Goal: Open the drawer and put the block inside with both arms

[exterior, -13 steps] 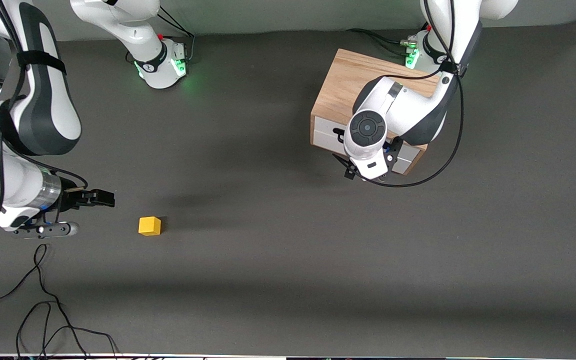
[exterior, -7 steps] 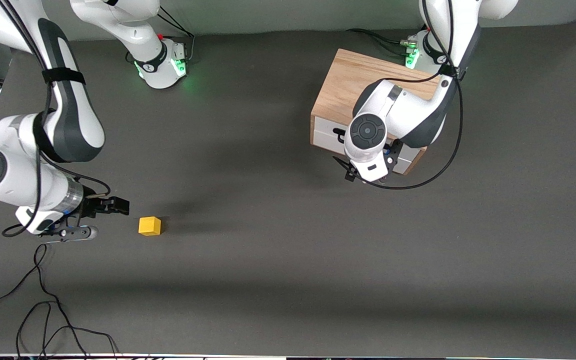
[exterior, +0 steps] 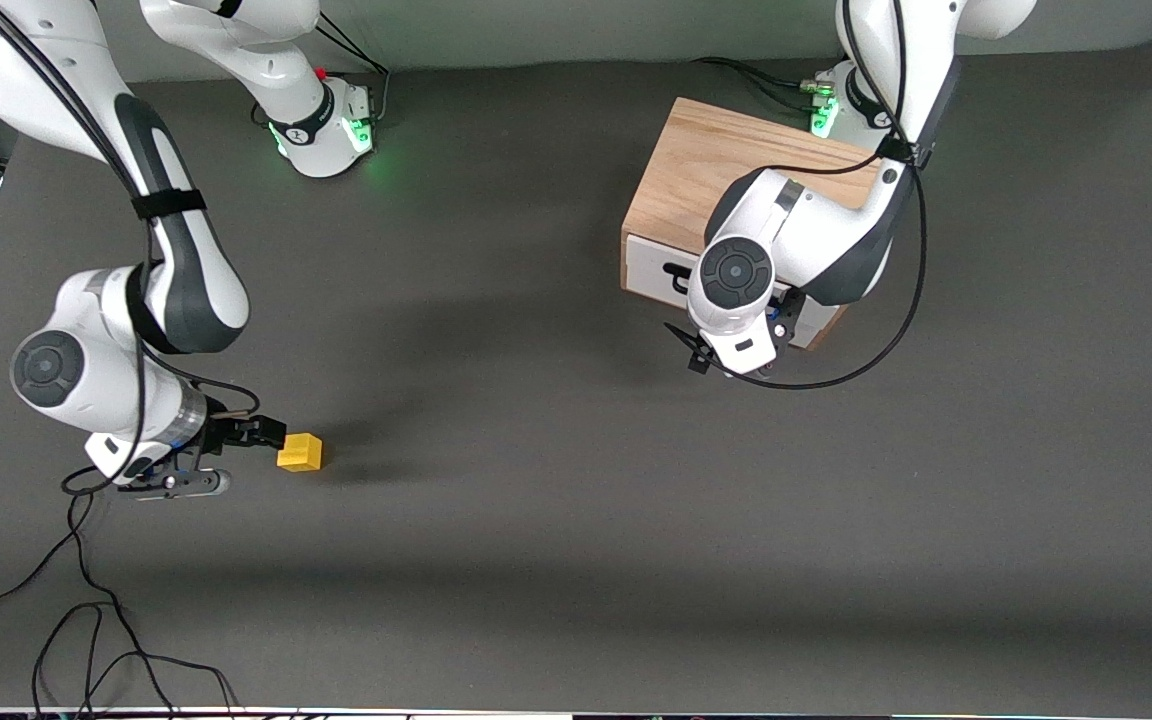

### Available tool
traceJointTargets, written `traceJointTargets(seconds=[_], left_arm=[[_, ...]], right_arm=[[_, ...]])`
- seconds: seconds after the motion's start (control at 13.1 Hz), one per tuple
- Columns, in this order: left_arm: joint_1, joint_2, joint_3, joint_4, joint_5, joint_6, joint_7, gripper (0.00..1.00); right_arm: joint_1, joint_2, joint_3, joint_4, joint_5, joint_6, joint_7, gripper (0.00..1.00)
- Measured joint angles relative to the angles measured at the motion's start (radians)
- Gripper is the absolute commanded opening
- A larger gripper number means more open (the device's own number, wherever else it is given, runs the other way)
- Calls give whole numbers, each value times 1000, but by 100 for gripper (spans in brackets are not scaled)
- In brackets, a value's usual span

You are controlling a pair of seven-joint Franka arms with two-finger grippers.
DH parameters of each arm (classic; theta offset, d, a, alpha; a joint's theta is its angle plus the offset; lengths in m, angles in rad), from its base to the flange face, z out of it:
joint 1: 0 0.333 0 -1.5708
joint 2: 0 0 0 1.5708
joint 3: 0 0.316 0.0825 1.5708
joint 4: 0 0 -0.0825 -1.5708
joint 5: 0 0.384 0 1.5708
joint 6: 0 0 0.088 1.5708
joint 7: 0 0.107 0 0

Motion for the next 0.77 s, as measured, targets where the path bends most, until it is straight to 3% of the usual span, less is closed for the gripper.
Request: traceJointTargets(seconds=[0.77], left_arm=[[5, 128, 2, 197, 27, -29, 6, 100]], right_arm=[[0, 143, 0, -63, 0, 224, 0, 100]])
